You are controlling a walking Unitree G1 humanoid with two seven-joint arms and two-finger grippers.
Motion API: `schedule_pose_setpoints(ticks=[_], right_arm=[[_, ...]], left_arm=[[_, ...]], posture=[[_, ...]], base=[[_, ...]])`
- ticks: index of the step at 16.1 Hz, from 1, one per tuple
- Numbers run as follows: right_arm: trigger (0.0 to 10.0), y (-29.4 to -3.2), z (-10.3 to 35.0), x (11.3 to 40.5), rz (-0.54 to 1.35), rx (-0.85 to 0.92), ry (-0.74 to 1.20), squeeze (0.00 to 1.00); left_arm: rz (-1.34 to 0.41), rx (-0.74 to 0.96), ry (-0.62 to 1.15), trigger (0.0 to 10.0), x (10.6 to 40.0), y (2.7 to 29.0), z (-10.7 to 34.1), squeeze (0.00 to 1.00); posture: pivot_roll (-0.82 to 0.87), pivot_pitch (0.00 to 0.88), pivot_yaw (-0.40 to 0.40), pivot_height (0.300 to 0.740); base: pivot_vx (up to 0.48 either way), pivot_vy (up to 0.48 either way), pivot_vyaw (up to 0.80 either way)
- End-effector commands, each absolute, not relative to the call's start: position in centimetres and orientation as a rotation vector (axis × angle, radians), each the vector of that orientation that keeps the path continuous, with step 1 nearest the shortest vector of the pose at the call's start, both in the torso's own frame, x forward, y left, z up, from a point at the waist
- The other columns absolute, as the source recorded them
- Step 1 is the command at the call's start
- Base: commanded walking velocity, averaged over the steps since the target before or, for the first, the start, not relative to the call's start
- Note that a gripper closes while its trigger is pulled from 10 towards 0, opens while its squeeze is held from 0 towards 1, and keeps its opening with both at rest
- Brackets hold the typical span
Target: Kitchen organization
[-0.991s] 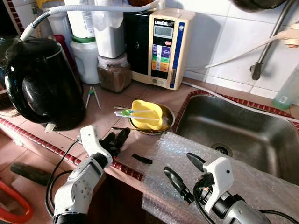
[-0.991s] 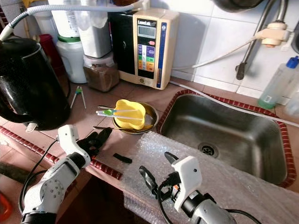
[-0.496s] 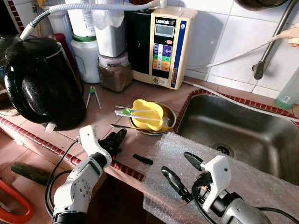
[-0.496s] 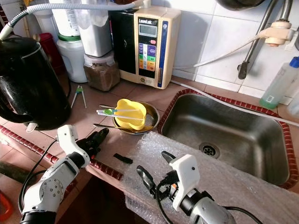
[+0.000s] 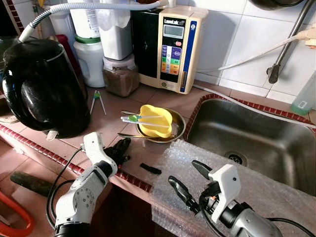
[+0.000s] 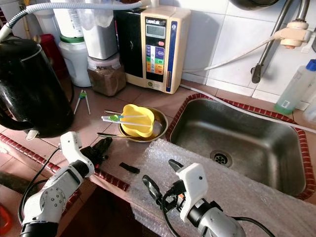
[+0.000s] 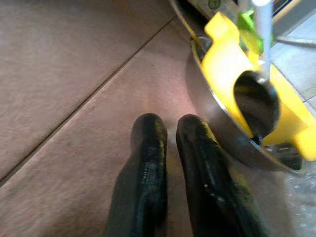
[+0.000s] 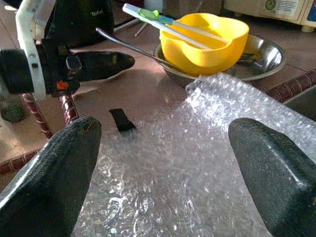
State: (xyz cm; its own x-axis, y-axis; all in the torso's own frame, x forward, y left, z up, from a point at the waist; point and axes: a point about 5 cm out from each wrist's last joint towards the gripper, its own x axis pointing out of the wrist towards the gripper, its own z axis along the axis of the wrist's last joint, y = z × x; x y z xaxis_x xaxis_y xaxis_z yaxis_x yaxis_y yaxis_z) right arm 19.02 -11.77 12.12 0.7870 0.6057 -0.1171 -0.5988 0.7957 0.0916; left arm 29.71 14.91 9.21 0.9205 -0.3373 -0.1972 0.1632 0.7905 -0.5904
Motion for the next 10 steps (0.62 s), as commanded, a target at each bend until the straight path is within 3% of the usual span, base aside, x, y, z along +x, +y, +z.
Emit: schedule_pose_setpoints(ticks=[1,10], right_arm=[[10.0,-11.8,12.1,19.2,0.644,0.039,0.136,0.0],[10.0,-11.6,11.8,19.5,0.65,0.016,0.132,0.0]], left_arm=[[-0.282,-0.6,0.28,0.0,30.0,14.9,10.1,0.0],[-0.352,-0.651,0.23,0.0,29.3,16.2,12.4,0.0]], posture=[[0.09,0.0,0.022,0.74],[0.1,0.0,0.018,0.74]], base=[[0.0,0.0,0.0],[0.0,0.0,0.0]])
